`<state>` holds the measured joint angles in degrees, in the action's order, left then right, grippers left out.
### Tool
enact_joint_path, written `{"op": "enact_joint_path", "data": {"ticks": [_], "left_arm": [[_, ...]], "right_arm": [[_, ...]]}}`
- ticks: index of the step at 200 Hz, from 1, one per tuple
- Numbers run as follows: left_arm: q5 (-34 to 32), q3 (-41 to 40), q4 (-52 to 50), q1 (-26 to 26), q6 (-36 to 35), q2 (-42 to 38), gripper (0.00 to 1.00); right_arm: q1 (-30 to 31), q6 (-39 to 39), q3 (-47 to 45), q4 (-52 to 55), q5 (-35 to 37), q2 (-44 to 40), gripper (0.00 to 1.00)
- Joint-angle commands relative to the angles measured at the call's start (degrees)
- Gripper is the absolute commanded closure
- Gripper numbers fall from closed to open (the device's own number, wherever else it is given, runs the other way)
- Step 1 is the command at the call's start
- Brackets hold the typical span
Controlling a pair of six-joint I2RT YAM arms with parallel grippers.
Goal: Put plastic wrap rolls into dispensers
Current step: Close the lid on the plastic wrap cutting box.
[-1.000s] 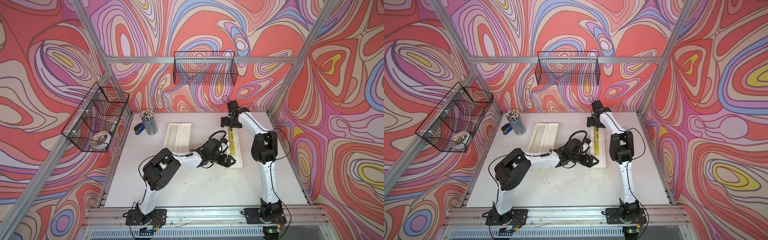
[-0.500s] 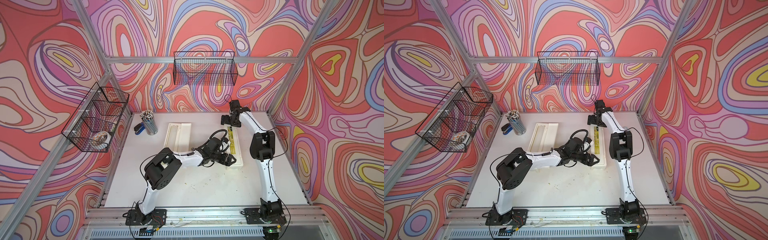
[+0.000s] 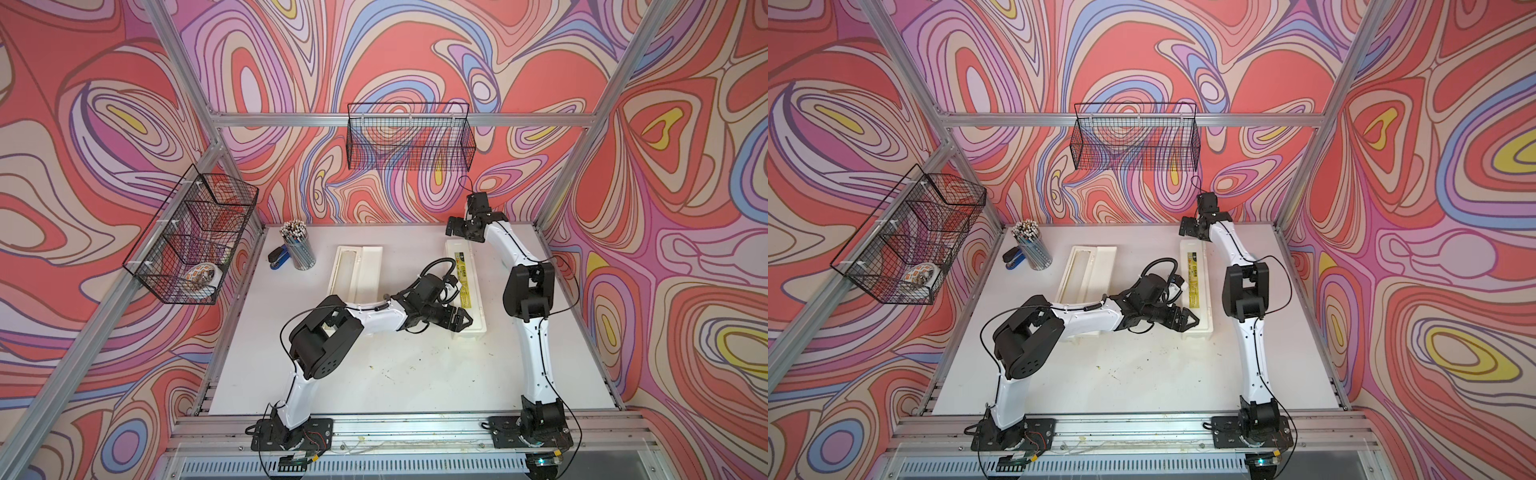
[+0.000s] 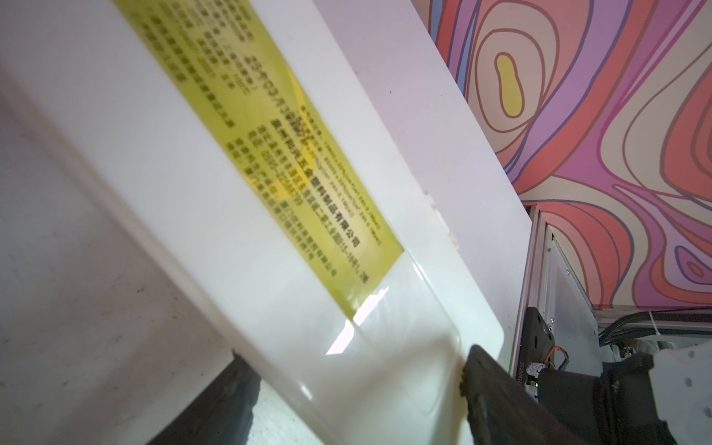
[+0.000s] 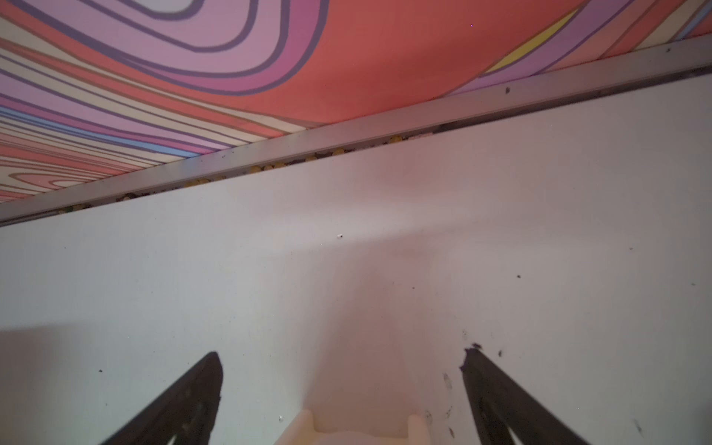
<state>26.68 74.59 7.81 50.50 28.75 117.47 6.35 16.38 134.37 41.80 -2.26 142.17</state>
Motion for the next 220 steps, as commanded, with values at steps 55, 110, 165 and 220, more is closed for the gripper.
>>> {"op": "enact_joint_path", "data": {"ticks": [55,110,165,220], "left_arm": [[-8.49,-2.43,-25.16,0.7,-4.36,7.38,0.18],[-8.4,-2.17,-24.11,-0.01,-3.31,5.59,0.18],[-7.97,-2.67,-24.66,-1.63,-2.3,4.87,0.17],[-7.72,-3.13,-24.42,-1.98,-1.55,4.43,0.17]], "right_arm": [[-4.16,-3.66,-5.25,6.7,-7.68,-13.51,0.02],[-5.91,-3.76,-48.54,0.77,-17.7,-38.41,0.16],[-5.91,-2.8,-69.68,-0.43,-28.32,-54.56,0.21],[-5.91,2.1,-86.27,-7.36,-32.81,-57.68,0.32]]}}
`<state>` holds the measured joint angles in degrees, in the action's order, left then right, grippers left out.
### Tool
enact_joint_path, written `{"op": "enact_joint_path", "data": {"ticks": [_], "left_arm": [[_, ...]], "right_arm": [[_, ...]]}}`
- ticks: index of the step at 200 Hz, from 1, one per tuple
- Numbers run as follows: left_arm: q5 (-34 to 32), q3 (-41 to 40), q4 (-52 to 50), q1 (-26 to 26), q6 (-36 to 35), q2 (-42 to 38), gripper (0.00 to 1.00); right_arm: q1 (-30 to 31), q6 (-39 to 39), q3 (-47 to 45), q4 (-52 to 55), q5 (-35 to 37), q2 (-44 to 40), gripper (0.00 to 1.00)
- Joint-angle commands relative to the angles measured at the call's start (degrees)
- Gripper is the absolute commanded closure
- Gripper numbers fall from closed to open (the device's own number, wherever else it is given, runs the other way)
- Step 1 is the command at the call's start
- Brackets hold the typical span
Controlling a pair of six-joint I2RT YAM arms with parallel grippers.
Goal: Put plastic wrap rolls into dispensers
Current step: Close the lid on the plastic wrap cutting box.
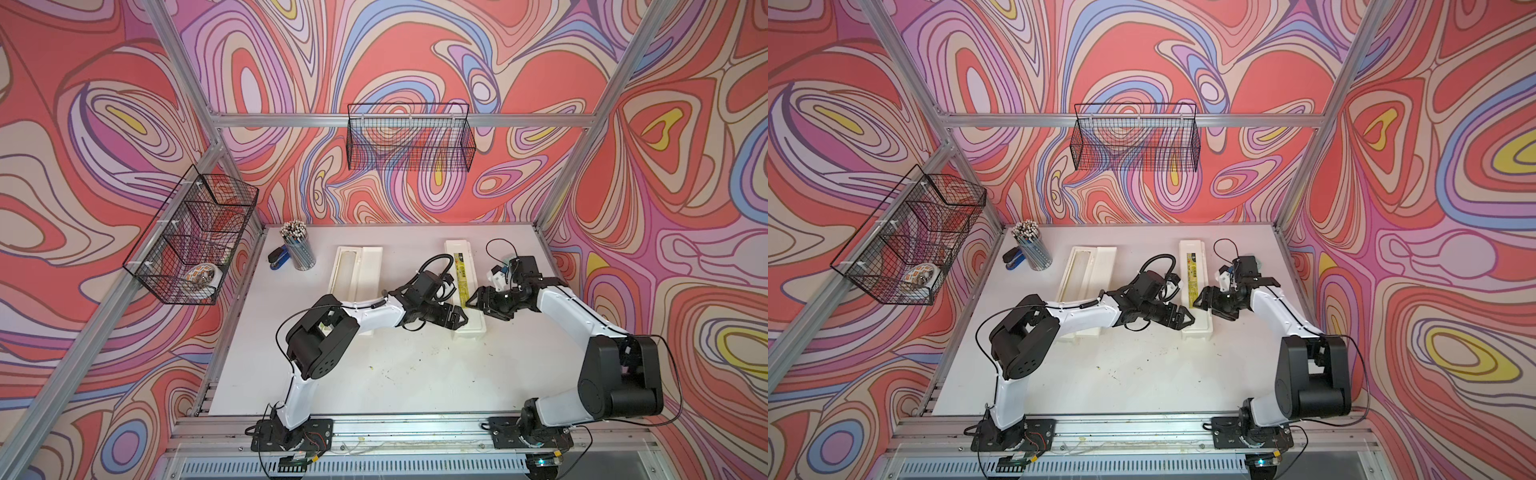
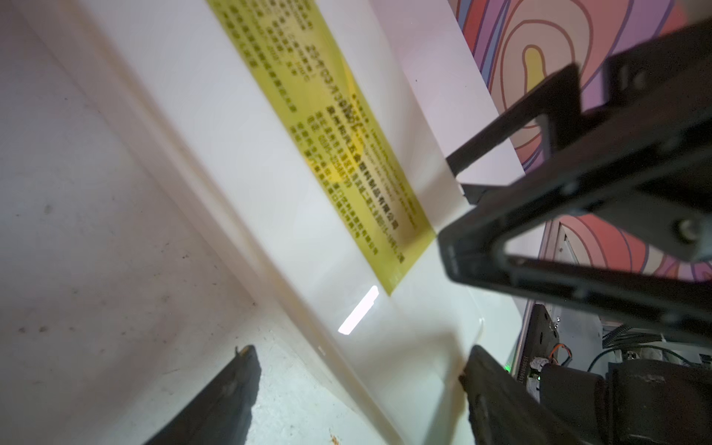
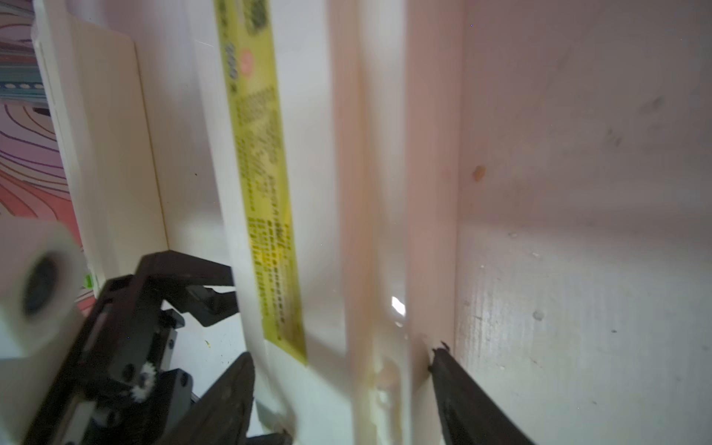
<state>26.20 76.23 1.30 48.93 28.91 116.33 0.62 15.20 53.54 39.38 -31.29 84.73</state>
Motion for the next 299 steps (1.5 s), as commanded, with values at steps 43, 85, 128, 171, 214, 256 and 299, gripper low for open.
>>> {"op": "enact_joint_path", "data": {"ticks": [43,85,128,171,214,256,299], "left_arm": [[-7.36,-4.86,-18.25,-0.49,-1.86,5.75,0.17],[-7.6,-4.69,-18.68,-0.59,-2.19,5.48,0.16],[-7.31,-4.35,-19.6,-0.96,-2.76,5.55,0.15],[-6.88,-4.48,-21.02,-1.11,-3.87,5.75,0.15],[-5.71,-7.47,-20.02,-1.78,-2.31,5.55,0.15],[-7.5,-6.83,-21.05,-1.99,-2.77,3.13,0.15],[-9.22,2.78,-25.53,-2.32,-6.14,2.27,0.09]], "right_arm": [[-0.14,7.12,-12.11,-11.03,-4.46,2.8,0.53],[-0.18,6.97,-13.1,-10.36,-1.65,4.96,0.67],[-0.22,7.8,-15.07,-8.38,1.1,3.82,0.39],[-0.1,13.25,-19.34,-14.02,-0.72,2.16,0.22],[1.01,16.06,-22.04,-16.84,-0.43,2.93,0.43],[1.28,12.76,-15.12,-8.62,10.01,-3.3,0.27],[1.11,7.37,-0.85,-10.05,11.56,-1.06,0.1]]}}
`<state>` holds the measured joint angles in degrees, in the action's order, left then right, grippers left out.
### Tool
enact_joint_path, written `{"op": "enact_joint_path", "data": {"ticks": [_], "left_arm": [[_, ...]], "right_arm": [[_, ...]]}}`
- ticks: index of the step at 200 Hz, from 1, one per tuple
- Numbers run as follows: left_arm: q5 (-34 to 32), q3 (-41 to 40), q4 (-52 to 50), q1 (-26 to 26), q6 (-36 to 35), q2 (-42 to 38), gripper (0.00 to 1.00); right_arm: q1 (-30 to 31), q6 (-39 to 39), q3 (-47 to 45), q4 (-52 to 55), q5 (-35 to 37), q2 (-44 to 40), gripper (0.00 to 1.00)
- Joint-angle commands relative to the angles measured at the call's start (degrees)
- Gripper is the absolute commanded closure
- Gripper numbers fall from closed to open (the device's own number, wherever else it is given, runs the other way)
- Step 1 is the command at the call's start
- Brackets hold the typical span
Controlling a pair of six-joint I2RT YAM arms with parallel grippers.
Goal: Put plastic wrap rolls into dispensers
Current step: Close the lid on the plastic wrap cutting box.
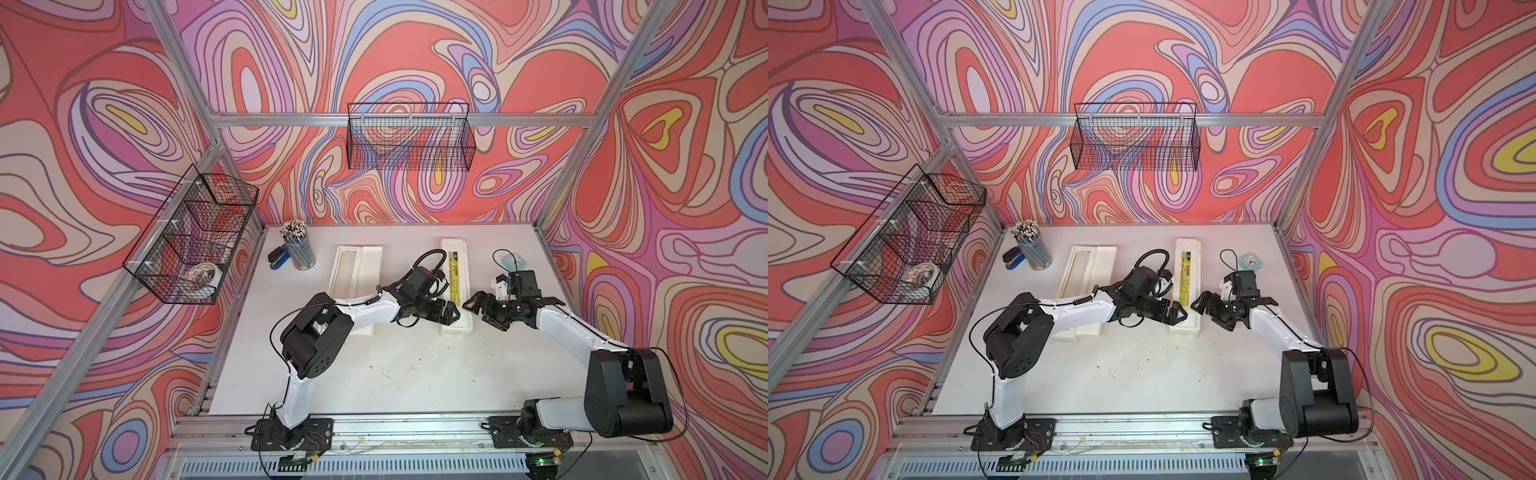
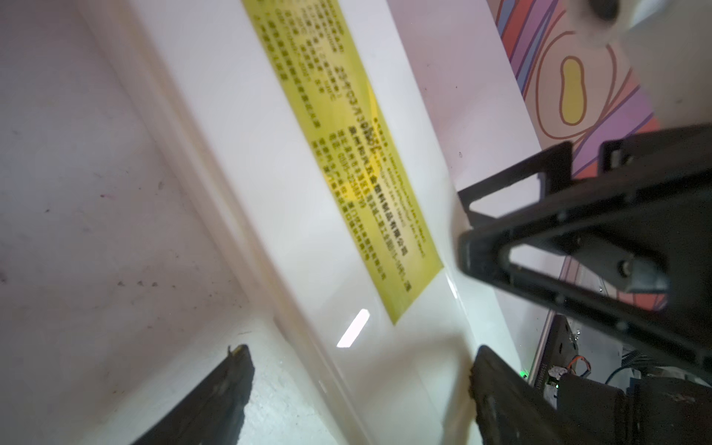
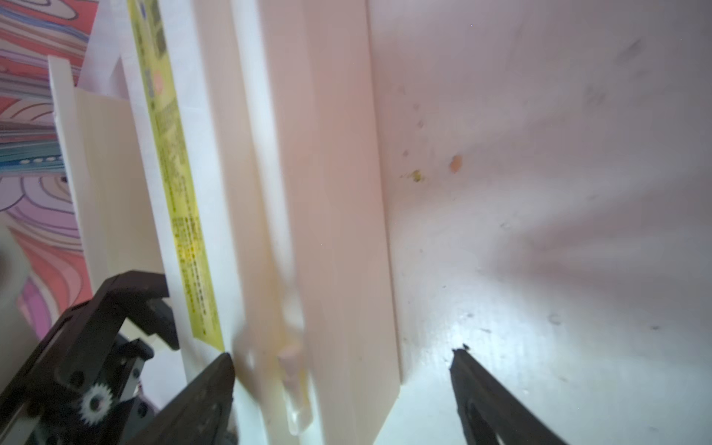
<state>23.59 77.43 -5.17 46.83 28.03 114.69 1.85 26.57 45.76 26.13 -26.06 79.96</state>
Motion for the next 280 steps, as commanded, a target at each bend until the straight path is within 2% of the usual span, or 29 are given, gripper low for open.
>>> {"op": "enact_joint_path", "data": {"ticks": [1,58,83,143,175,191,230,266,280], "left_arm": [[-6.58,1.89,-19.25,-0.28,-5.44,3.93,0.09],[-6.05,11.4,-21.34,-5.01,-7.5,4.91,0.09],[-5.79,17.96,-21.95,-7.2,-9.75,7.26,0.09],[0.74,36.48,-21.5,-10.32,-11.95,17.67,0.09],[4.7,47.07,-22.08,-13.11,-7.79,27.41,0.11],[5.46,51.37,-24.13,-13.34,-7.89,30.67,0.12],[7.15,48.23,-22.39,-13.41,-4.86,32.57,0.12],[8.66,41.97,-16.63,-13.25,0.0,31.28,0.12],[8.75,40.79,-16.2,-13.18,0.74,30.79,0.12]], "right_arm": [[-0.14,-4.03,7.26,3.08,6.18,4.02,0.1],[-0.35,-4.72,24.7,-2.9,2.68,20.29,0.09],[-0.48,-4.35,28.3,-7.13,1.76,25.68,0.09],[-1.36,-1.98,36.53,-11.05,-2.84,36.68,0.13],[-2.28,0.73,39.72,-14.18,-8.42,42.24,0.18],[-2.38,-0.29,43.17,-10.19,-10.56,45.2,0.21],[-2.11,-3.18,46.8,-1.52,-15.96,50.59,0.21],[-1.39,-5.83,49.05,6.29,-14.71,54.54,0.32],[0.29,-7.99,52.03,11.02,-11.93,56.65,0.36]]}}
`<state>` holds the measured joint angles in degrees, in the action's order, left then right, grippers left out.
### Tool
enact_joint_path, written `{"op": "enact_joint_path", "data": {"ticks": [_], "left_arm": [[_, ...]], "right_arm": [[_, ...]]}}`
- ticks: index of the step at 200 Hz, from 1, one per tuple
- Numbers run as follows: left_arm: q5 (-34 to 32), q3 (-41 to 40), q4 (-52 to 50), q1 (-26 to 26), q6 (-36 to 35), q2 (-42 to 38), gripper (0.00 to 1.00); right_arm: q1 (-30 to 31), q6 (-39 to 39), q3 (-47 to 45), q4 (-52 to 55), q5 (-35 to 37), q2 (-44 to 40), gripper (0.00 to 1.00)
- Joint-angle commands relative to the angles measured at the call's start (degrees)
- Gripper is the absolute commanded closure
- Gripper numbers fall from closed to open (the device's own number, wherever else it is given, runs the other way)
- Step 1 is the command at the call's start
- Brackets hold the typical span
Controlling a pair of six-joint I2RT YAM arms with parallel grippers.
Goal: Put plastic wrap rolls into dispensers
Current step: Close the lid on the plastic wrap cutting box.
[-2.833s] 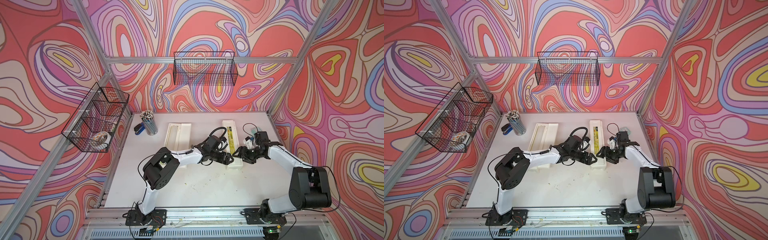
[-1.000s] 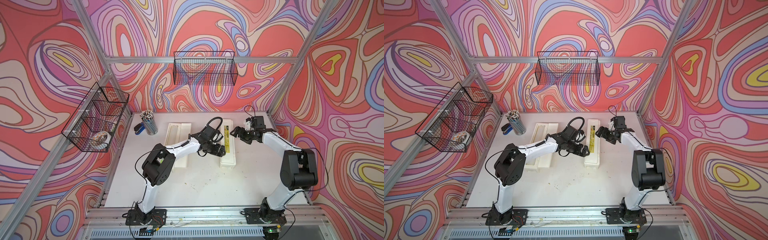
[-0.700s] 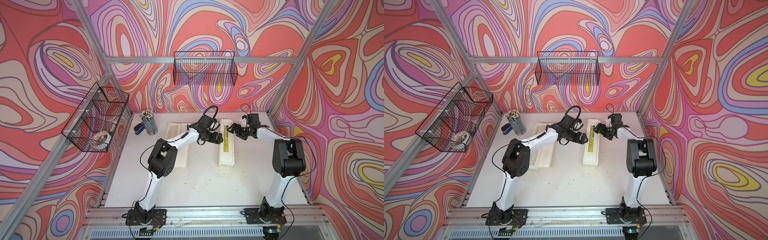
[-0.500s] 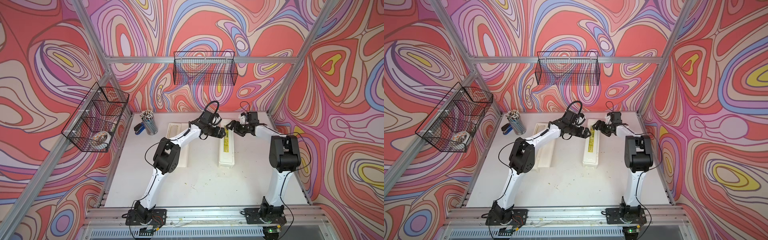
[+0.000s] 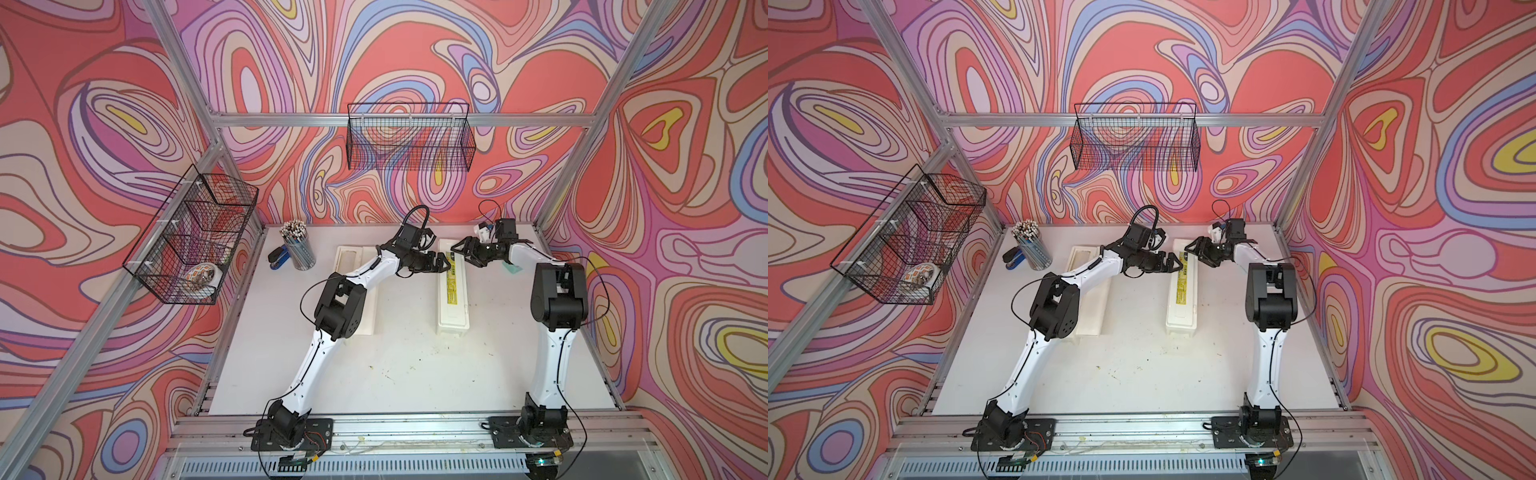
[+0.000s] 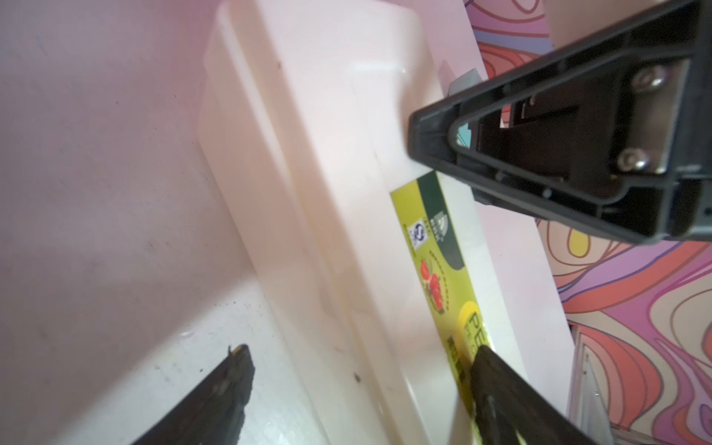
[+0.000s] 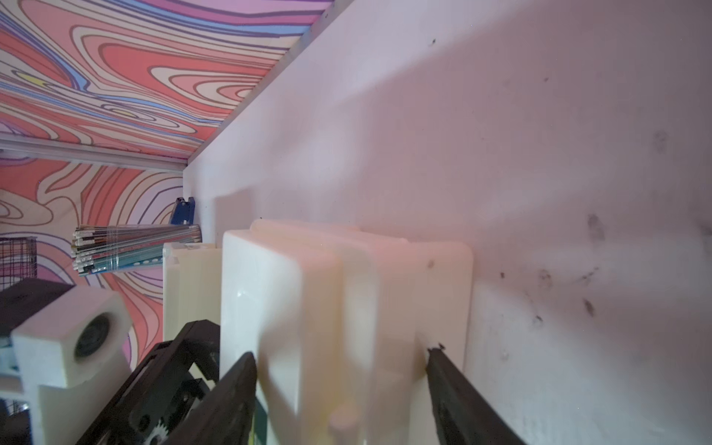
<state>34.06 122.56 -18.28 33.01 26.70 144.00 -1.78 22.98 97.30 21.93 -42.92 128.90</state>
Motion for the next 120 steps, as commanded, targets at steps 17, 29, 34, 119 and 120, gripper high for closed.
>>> {"op": "enact_joint_path", "data": {"ticks": [17,29,34,119,120], "left_arm": [[-2.16,-6.99,-0.82,0.65,3.15,0.24,0.12],[-2.47,-7.32,-0.15,0.65,3.83,0.03,0.12],[-2.72,-7.27,-0.19,0.65,3.96,0.13,0.12],[-10.35,-10.05,-3.88,0.95,7.81,-0.29,0.32],[-10.38,-10.1,-3.69,0.98,7.96,-0.34,0.32]], "right_arm": [[5.27,-5.26,3.14,18.06,5.65,9.79,0.44],[5.73,-5.21,3.51,18.09,5.79,10.31,0.5],[5.82,-5.39,3.65,18.18,5.96,10.55,0.51],[9.69,-9.01,3.79,19.88,7.47,9.93,0.42],[9.69,-8.96,3.7,19.85,7.48,9.91,0.42]]}}
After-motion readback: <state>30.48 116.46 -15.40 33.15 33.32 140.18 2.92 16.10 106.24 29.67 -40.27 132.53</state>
